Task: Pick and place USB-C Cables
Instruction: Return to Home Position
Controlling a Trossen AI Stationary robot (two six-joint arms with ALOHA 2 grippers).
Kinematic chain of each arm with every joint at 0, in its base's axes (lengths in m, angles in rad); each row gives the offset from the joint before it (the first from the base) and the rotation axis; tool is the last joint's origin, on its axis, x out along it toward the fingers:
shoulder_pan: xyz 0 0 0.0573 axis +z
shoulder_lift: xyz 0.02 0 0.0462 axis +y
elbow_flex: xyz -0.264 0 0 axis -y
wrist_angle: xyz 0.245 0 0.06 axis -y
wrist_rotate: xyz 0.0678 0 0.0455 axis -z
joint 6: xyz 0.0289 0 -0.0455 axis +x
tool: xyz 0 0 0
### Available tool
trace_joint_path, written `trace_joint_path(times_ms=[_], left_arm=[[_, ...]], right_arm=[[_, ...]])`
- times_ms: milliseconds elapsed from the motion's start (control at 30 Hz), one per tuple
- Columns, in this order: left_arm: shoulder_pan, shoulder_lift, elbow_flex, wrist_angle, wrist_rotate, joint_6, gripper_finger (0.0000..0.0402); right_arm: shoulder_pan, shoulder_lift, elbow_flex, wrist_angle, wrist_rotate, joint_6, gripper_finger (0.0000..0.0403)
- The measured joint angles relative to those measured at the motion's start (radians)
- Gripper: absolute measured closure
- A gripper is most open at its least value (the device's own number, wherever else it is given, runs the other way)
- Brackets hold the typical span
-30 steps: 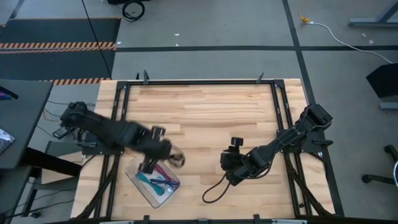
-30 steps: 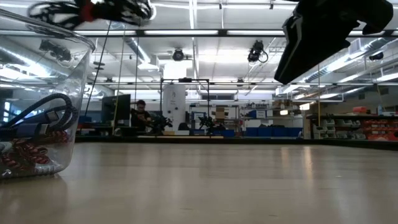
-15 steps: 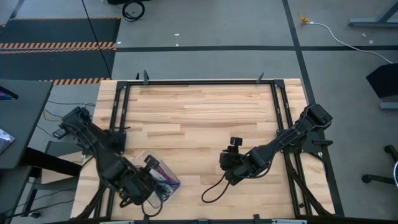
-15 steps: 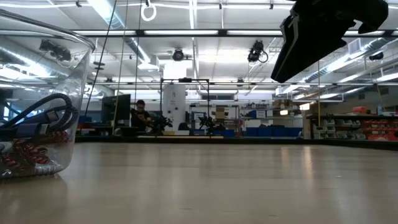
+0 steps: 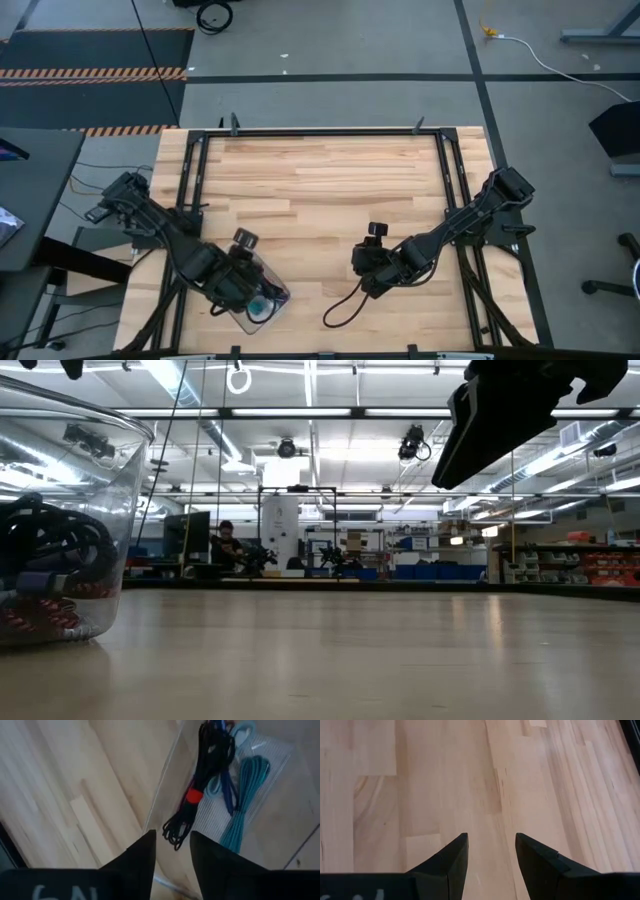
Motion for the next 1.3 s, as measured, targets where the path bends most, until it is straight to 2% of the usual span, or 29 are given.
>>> trace_joint_path(times_ms=[200,300,467,600,700,800,900,1100,1233,1300], left_arm=[[0.005,0.0,0.0,0.101,-0.132,0.0,0.0257],[0.018,0.0,0.0,0.212,-0.201,0.046,0.0256],[0.063,0.0,0.0,0.395,-0.224,0.121,0.0257],[0.102,-0.006,0.0,0.442,-0.313,0.121,0.0259],[0.133,-0.01,0.0,0.596,-0.318,0.209,0.0259],[0.174,-0.01,0.0,0.789,-0.234,0.357,0.026],[0.256,-0.004,0.0,0.947,-0.078,0.449,0.026],[0.467,-0.003,0.0,1.087,0.217,0.461,0.026],[0.566,-0.009,0.0,1.15,0.316,0.455,0.026],[0.6,-0.022,-0.001,1.158,0.353,0.454,0.026]], right_arm=[[0.0,0.0,0.0,0.003,0.008,-0.007,0.0231],[0.0,0.0,0.0,0.034,0.08,-0.039,0.0231],[0.004,-0.031,0.0,0.232,0.241,-0.157,0.0232],[0.034,-0.094,0.0,0.383,0.262,-0.286,0.0233],[0.065,-0.152,0.001,0.447,0.266,-0.329,0.0233],[0.096,-0.209,0.002,0.449,0.266,-0.368,0.0233],[0.126,-0.272,0.002,0.404,0.265,-0.385,0.0233],[0.167,-0.387,0.001,0.314,0.263,-0.41,0.0233],[0.145,-0.455,0.001,0.268,0.238,-0.439,0.0233],[0.112,-0.49,-0.014,0.295,0.152,-0.466,0.0233]])
